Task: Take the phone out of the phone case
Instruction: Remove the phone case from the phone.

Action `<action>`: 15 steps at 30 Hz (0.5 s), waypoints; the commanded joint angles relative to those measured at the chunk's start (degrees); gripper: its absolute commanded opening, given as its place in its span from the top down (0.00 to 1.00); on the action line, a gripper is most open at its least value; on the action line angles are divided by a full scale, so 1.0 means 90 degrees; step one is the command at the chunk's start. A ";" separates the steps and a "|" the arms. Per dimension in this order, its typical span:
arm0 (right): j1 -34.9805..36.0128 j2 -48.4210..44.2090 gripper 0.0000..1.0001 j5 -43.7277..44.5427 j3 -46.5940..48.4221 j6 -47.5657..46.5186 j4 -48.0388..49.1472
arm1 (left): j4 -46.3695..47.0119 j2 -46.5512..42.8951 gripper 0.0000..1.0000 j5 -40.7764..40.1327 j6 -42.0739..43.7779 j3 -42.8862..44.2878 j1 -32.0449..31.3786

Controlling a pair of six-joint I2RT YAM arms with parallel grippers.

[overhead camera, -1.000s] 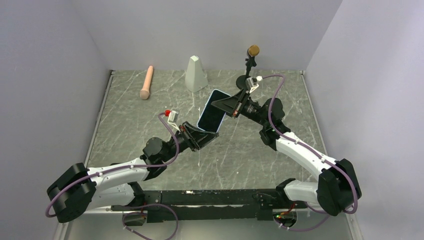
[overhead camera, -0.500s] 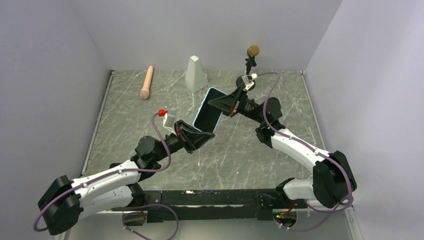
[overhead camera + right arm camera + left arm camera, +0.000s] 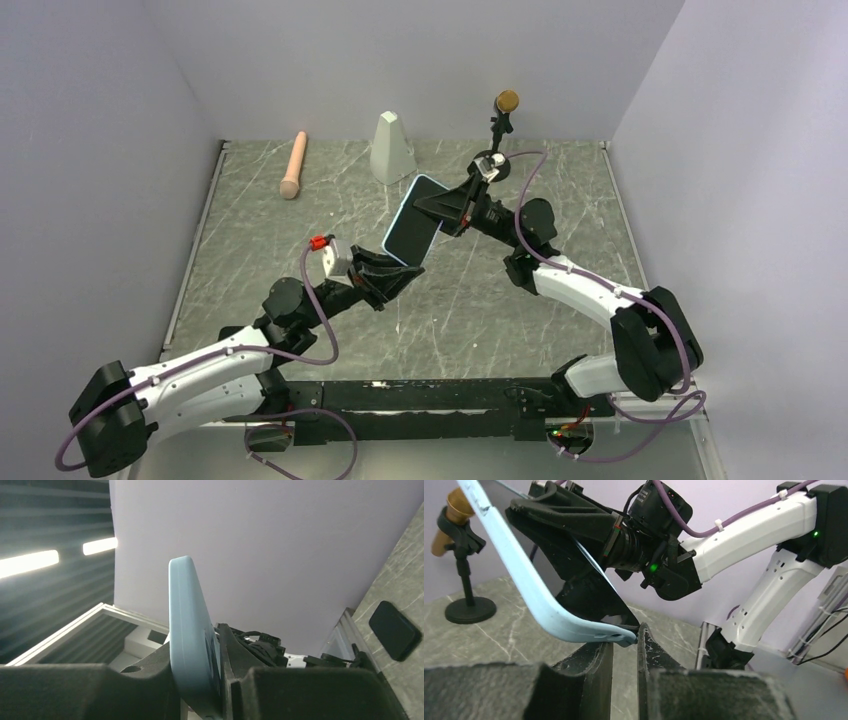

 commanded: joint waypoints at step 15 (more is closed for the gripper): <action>0.0061 -0.0104 1.00 -0.1039 0.0210 0.1369 0.0774 | -0.1993 -0.0376 1.00 -0.1807 0.1592 -0.0082 0.0216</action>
